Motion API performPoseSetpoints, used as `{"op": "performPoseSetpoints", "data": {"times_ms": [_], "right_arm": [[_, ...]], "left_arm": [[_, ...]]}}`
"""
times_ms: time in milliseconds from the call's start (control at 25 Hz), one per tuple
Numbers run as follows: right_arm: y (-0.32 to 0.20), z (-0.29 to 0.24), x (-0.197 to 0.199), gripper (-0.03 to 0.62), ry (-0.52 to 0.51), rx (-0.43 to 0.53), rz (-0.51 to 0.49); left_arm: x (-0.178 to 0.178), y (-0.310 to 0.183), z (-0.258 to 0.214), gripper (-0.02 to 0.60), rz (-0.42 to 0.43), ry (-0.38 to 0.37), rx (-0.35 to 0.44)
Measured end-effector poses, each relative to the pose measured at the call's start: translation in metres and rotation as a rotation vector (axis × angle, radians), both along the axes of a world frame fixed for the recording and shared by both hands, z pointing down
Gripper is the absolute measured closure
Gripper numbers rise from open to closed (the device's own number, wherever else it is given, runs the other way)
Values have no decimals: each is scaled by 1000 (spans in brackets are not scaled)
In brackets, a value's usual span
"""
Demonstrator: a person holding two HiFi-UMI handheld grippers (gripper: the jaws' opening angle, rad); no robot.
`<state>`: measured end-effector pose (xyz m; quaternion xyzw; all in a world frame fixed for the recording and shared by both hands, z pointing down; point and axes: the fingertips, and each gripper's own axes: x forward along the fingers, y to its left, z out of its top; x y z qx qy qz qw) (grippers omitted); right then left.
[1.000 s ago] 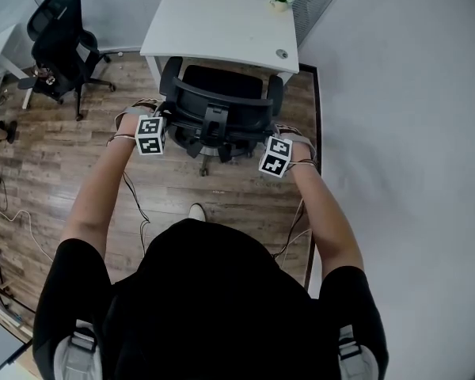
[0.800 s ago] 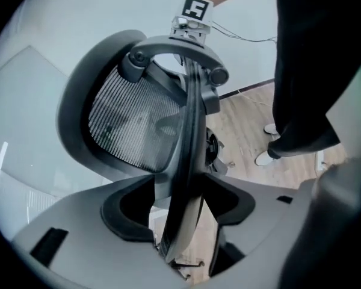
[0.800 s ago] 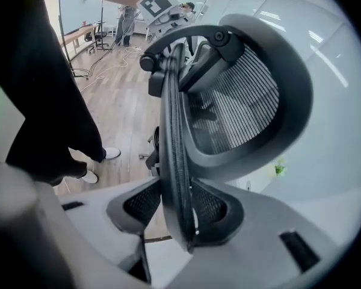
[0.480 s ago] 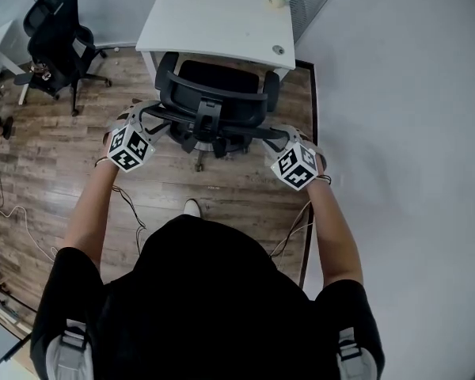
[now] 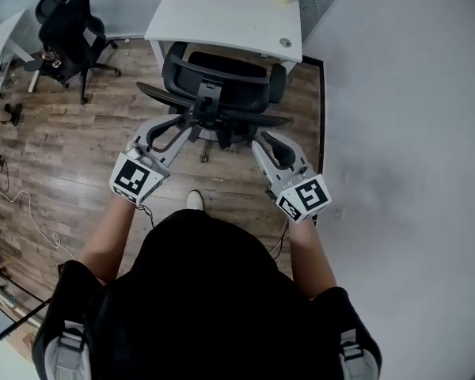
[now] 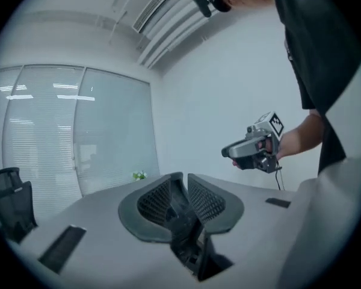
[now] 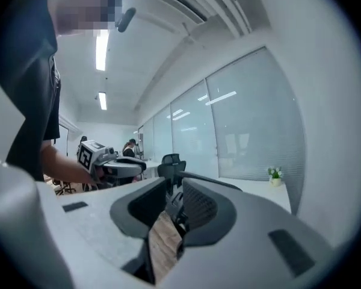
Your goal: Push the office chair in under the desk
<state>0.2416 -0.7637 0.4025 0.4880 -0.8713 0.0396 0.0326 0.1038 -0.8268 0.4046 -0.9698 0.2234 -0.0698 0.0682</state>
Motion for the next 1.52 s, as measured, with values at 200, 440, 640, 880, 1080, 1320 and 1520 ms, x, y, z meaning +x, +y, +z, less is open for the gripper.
{"op": "performPoseSetpoints", "data": {"times_ms": [200,440,640,880,1080,1320,1520], "right_arm": [[33,-20,-9,550,-10,83,-15],[50,-43,-8,591,-1,122,-6],[55,-45,-13,592,15,127,-25],[56,-48,-17,592,26,129,-47],[58,-45,-17,592,33,133,-52],[61,-52,-24,592,17,152,-81],[61,-51,-24,592,25,149,-78]], "left_arm": [[8,40,-17,558,-37,73,6],[23,65,-25,586,-44,72,1],[26,74,-35,586,-58,95,3],[27,77,-39,586,-75,81,-2],[29,84,-36,586,-64,92,6],[26,83,-43,586,-63,95,13],[27,85,-45,586,-69,101,24]]}}
